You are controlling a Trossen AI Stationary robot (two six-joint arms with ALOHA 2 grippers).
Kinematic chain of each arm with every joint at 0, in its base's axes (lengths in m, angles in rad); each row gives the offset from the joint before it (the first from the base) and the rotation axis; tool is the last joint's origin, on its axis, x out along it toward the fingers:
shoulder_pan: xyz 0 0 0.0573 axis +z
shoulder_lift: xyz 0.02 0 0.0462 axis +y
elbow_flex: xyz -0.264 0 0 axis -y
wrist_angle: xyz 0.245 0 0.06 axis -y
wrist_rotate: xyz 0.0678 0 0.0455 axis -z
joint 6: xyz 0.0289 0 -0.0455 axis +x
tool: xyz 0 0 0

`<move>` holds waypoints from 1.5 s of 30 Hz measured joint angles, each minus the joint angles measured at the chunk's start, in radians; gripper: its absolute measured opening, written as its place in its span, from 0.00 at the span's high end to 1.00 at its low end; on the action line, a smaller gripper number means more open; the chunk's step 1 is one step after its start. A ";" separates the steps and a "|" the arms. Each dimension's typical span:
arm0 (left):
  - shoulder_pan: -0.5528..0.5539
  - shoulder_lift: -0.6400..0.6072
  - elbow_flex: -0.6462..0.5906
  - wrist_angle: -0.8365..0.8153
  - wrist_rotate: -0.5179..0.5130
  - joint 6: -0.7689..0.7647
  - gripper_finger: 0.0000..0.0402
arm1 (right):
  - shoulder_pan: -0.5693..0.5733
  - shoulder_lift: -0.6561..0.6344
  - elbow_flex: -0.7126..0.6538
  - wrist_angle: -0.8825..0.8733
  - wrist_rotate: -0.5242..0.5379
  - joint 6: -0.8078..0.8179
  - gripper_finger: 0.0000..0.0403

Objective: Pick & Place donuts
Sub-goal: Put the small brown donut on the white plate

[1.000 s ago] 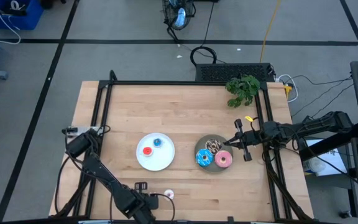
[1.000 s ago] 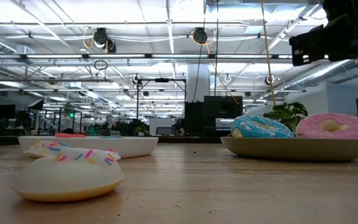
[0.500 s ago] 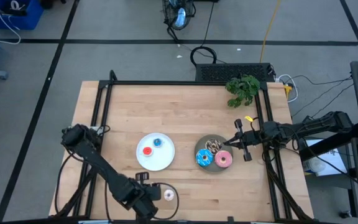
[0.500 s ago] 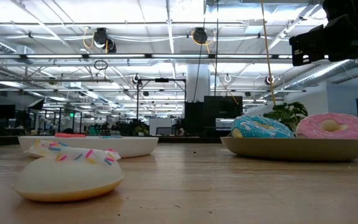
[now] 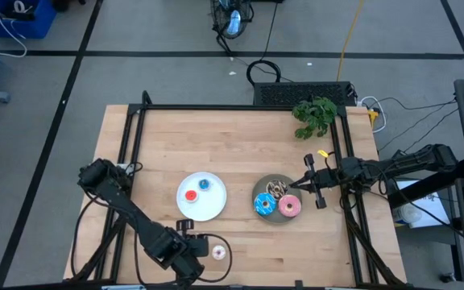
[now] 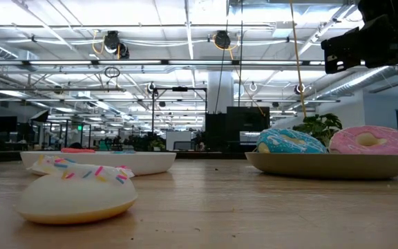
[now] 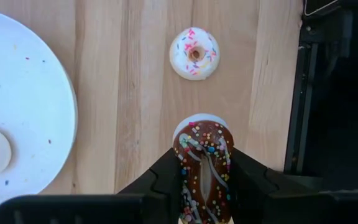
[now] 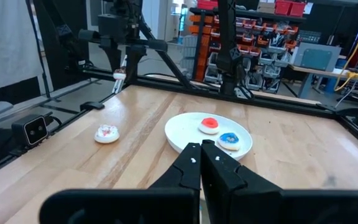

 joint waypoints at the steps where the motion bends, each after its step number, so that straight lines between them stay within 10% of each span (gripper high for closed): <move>1: -0.001 0.000 0.000 0.000 0.000 0.000 0.74 | 0.000 0.000 0.000 0.000 0.000 0.002 1.00; 30: 0.008 0.000 0.000 0.008 -0.019 0.080 0.74 | 0.000 0.000 0.000 0.000 0.001 0.015 1.00; 45: 0.306 0.000 -0.005 -0.080 -0.088 0.432 0.74 | 0.000 0.000 0.000 0.008 0.001 0.026 1.00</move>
